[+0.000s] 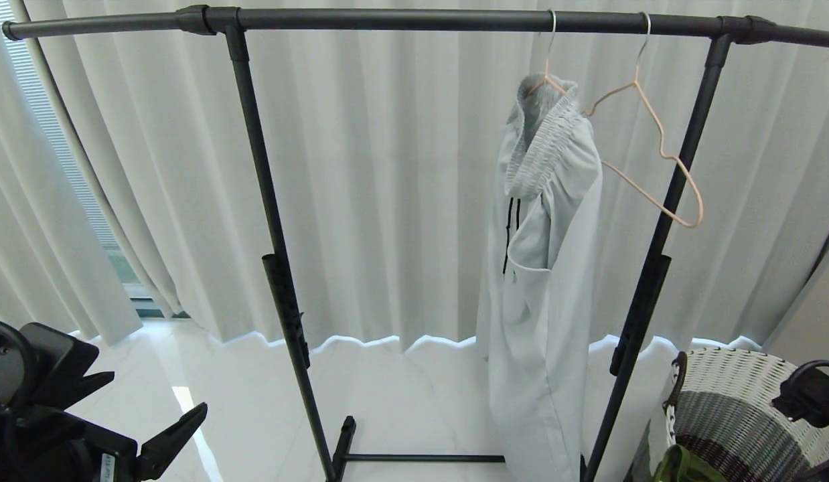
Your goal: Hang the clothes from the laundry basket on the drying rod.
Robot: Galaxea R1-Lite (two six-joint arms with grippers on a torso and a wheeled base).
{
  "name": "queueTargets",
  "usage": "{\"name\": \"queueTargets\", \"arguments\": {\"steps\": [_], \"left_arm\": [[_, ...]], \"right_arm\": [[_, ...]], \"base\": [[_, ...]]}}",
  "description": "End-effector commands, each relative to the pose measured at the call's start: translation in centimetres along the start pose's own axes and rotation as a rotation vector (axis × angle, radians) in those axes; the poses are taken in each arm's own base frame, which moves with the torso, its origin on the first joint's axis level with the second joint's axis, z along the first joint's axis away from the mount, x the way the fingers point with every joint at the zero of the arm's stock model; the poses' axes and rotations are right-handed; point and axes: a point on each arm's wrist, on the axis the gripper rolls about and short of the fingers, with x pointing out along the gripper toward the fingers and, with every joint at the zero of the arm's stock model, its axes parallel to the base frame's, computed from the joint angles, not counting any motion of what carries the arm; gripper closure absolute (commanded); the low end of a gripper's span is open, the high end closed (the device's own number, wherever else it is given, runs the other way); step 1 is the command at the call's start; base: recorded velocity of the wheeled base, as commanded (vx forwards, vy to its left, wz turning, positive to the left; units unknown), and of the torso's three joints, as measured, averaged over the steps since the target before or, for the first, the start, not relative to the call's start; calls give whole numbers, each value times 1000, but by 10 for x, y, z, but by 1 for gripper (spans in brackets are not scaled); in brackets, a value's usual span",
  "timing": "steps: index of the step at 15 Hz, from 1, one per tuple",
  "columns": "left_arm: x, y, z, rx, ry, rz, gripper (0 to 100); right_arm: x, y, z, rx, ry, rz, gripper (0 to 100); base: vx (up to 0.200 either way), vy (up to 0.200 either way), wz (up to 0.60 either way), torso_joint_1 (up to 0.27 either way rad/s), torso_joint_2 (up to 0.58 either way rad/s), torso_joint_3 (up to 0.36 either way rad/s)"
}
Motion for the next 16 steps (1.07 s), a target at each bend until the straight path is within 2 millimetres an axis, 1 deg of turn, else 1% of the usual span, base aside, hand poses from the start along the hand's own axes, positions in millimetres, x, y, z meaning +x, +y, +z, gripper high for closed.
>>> {"name": "queueTargets", "arguments": {"steps": [1,2,4,5,10,11,14,16], "left_arm": [[1,-2,0,7,3,-14,0],[1,-2,-1,9,3,-20,0],[0,-5,-8,18,19,-35,0],[0,-7,-11,23,26,-40,0],[-5,-6,-12,24,8,-35,0],[-7,-7,-14,28,0,-42,0],[-9,-9,-21,53,3,-48,0],[-11,-10,-22,61,-3,-54,0]], "right_arm": [[40,10,6,0,130,63,0],[51,14,7,21,160,76,0],[74,20,11,64,186,91,0],[82,22,11,71,198,97,0],[108,31,7,70,285,151,0],[118,31,7,82,292,148,0],[136,22,12,122,311,121,0],[141,21,11,129,323,119,0]], "base": [[200,0,0,12,7,2],[200,0,0,-2,-2,2],[0,0,0,0,0,0],[0,0,0,0,0,0],[0,0,0,0,0,0],[0,0,0,0,0,0],[0,0,0,0,0,0],[0,0,0,0,0,0]]}}
